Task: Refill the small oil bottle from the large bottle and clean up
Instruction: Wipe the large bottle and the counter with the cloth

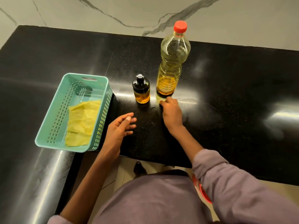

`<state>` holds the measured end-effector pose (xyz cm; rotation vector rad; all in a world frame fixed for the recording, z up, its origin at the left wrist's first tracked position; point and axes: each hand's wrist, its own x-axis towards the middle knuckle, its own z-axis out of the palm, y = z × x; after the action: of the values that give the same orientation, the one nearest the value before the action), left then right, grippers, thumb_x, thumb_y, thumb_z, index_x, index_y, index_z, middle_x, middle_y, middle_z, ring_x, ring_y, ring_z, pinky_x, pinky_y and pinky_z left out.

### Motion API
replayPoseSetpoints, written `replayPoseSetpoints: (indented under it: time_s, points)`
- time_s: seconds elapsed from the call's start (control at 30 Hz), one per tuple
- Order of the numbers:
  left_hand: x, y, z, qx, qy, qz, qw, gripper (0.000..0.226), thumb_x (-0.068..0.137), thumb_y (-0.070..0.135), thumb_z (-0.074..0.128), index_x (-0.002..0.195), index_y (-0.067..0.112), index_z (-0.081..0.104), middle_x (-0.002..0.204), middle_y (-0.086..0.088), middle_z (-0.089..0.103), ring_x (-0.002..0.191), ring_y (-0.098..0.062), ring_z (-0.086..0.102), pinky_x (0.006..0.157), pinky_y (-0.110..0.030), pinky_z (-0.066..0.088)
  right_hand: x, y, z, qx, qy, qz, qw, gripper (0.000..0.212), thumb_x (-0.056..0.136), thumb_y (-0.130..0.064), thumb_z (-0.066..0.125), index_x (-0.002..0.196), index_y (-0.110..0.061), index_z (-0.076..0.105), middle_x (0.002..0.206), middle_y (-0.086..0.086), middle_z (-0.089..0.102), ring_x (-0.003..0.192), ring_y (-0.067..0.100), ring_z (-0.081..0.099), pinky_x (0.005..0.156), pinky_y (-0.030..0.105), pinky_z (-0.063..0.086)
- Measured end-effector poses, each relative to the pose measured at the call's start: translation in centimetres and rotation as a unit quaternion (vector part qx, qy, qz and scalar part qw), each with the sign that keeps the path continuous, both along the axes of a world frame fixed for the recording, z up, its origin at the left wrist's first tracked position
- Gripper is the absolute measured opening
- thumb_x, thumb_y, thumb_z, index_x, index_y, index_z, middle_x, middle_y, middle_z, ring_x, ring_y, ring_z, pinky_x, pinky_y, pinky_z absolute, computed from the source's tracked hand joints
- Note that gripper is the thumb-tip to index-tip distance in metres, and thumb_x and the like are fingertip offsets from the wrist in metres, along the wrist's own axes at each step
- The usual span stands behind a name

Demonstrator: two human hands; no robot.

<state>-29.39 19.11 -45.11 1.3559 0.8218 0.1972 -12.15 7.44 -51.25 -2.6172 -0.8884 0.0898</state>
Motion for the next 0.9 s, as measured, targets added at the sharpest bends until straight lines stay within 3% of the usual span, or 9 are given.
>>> replayPoseSetpoints:
  time_s: [0.1, 0.23, 0.33, 0.47, 0.6, 0.77, 0.83, 0.9]
  points:
    - [0.1, -0.1, 0.0, 0.0, 0.003, -0.006, 1.0, 0.025, 0.097, 0.024, 0.05, 0.118, 0.019, 0.063, 0.108, -0.006, 0.071, 0.095, -0.018, 0.065, 0.08, -0.031, 0.05, -2.4, 2.0, 0.3, 0.003, -0.007, 0.074, 0.997, 0.014, 0.09, -0.01, 0.055, 0.094, -0.003, 0.065, 0.09, 0.013, 0.057, 0.089, 0.03, 0.053, 0.062, 0.035, 0.04]
    - [0.3, -0.2, -0.2, -0.007, 0.002, -0.017, 1.0, 0.026, 0.097, 0.023, 0.05, 0.118, 0.018, 0.063, 0.108, -0.006, 0.071, 0.094, -0.018, 0.065, 0.08, -0.031, 0.05, -4.9, -2.0, 0.5, 0.029, -0.032, 0.172, 0.984, 0.018, 0.084, -0.009, 0.063, 0.101, -0.007, 0.068, 0.087, 0.009, 0.058, 0.083, 0.026, 0.055, 0.058, 0.034, 0.047]
    - [0.5, -0.1, -0.4, -0.006, 0.004, -0.025, 1.0, 0.026, 0.097, 0.024, 0.05, 0.118, 0.019, 0.063, 0.108, -0.005, 0.071, 0.095, -0.018, 0.065, 0.08, -0.031, 0.05, -3.5, -4.2, 0.5, 0.015, -0.035, 0.122, 0.992, 0.017, 0.087, -0.011, 0.06, 0.101, -0.006, 0.067, 0.085, 0.01, 0.058, 0.081, 0.028, 0.055, 0.058, 0.037, 0.048]
    - [0.0, -0.1, -0.5, -0.008, 0.0, -0.022, 1.0, 0.026, 0.097, 0.024, 0.049, 0.119, 0.019, 0.063, 0.108, -0.004, 0.071, 0.096, -0.017, 0.065, 0.08, -0.03, 0.051, -0.8, -0.8, 0.5, -0.003, -0.032, 0.039, 0.999, 0.018, 0.091, -0.012, 0.053, 0.097, -0.002, 0.067, 0.087, 0.014, 0.057, 0.087, 0.032, 0.054, 0.061, 0.038, 0.042]
    - [-0.6, -0.3, -0.8, -0.021, 0.001, -0.015, 1.0, 0.024, 0.097, 0.023, 0.05, 0.117, 0.02, 0.064, 0.108, -0.005, 0.071, 0.094, -0.018, 0.065, 0.079, -0.03, 0.051, -3.0, 3.1, 0.7, 0.006, -0.003, 0.09, 0.996, 0.021, 0.093, -0.012, 0.049, 0.098, 0.0, 0.065, 0.096, 0.017, 0.059, 0.093, 0.033, 0.053, 0.068, 0.039, 0.046]
    - [0.2, -0.5, -1.3, -0.038, 0.0, -0.023, 0.999, 0.022, 0.097, 0.021, 0.049, 0.114, 0.02, 0.064, 0.105, -0.005, 0.071, 0.091, -0.017, 0.064, 0.075, -0.026, 0.05, -7.0, -2.3, 0.8, 0.035, -0.029, 0.201, 0.979, 0.024, 0.087, -0.016, 0.048, 0.101, -0.008, 0.066, 0.091, 0.009, 0.058, 0.086, 0.027, 0.055, 0.065, 0.035, 0.048]
    - [0.9, -0.8, -1.3, -0.039, -0.002, -0.035, 0.999, 0.022, 0.098, 0.022, 0.049, 0.114, 0.021, 0.064, 0.106, -0.005, 0.071, 0.092, -0.017, 0.064, 0.075, -0.027, 0.051, -6.3, -5.8, 0.6, 0.028, -0.035, 0.185, 0.982, 0.028, 0.088, -0.019, 0.044, 0.101, -0.009, 0.067, 0.09, 0.008, 0.06, 0.086, 0.027, 0.056, 0.068, 0.035, 0.05]
    - [1.4, -1.1, -1.3, -0.04, -0.003, -0.043, 0.998, 0.023, 0.098, 0.022, 0.049, 0.116, 0.019, 0.063, 0.107, -0.005, 0.071, 0.092, -0.017, 0.065, 0.076, -0.027, 0.051, -4.0, -8.6, 0.2, 0.028, -0.044, 0.109, 0.993, 0.035, 0.088, -0.022, 0.038, 0.103, -0.009, 0.068, 0.089, 0.009, 0.061, 0.085, 0.029, 0.057, 0.07, 0.037, 0.051]
